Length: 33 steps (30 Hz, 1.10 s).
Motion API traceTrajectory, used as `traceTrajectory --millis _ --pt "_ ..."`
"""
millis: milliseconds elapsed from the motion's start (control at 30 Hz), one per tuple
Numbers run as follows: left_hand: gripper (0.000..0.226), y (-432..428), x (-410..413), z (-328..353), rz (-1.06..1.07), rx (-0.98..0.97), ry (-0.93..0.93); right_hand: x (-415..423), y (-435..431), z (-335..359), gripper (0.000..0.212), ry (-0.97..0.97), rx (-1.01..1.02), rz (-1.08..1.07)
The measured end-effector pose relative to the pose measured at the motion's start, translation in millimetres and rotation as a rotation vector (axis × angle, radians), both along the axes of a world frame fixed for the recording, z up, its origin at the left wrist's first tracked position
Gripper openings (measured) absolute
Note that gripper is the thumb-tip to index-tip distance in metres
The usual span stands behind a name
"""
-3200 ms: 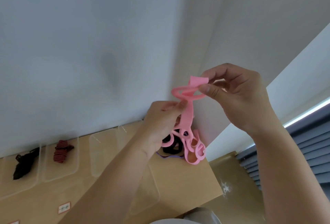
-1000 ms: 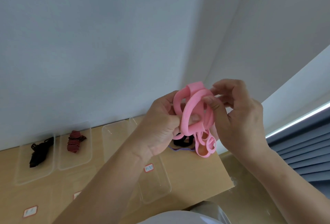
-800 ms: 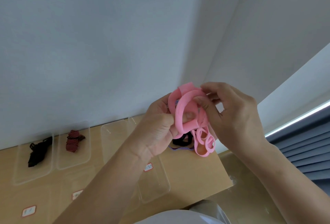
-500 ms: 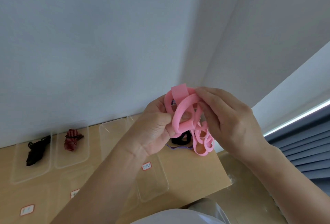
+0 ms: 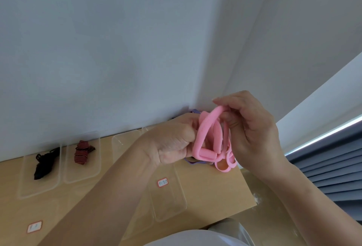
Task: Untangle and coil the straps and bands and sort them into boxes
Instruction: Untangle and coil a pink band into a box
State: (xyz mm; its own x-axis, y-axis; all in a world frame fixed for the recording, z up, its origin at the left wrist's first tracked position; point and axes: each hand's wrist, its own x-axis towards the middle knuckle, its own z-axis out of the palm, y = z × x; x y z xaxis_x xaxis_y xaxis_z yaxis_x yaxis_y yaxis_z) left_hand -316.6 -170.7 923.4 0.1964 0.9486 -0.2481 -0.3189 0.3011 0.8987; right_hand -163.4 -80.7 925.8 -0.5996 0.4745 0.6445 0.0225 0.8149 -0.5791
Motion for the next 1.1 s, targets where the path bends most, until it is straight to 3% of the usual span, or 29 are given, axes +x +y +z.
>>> traceTrajectory --millis 133,233,333,433,533,700,833,967,1100 --pt "0.033 4 -2 5 -0.033 0.001 0.199 4 -2 0 0.032 -0.012 -0.152 0.041" --pt "0.028 5 -1 12 -0.145 0.037 0.342 8 -1 4 0.025 -0.087 -0.396 0.107" --pt "0.039 5 -1 10 -0.159 0.046 0.415 12 10 6 0.016 -0.187 -0.538 0.144" --pt "0.026 2 0 3 -0.138 0.074 0.423 14 15 6 0.015 -0.293 -0.590 0.118" --pt "0.034 1 4 -2 -0.100 0.085 0.441 15 15 6 0.015 -0.335 -0.617 0.089" --pt "0.033 1 1 -4 0.061 0.045 0.405 10 9 5 0.017 -0.283 -0.624 0.003" --pt "0.021 5 7 3 0.168 0.034 0.336 10 4 17 0.013 -0.240 -0.767 0.077" --pt "0.027 7 9 -6 0.320 0.034 0.294 10 0 15 0.020 -0.326 -0.640 0.076" --pt "0.036 6 8 -14 0.401 0.059 0.276 8 0 15 0.021 -0.219 -0.693 0.025"
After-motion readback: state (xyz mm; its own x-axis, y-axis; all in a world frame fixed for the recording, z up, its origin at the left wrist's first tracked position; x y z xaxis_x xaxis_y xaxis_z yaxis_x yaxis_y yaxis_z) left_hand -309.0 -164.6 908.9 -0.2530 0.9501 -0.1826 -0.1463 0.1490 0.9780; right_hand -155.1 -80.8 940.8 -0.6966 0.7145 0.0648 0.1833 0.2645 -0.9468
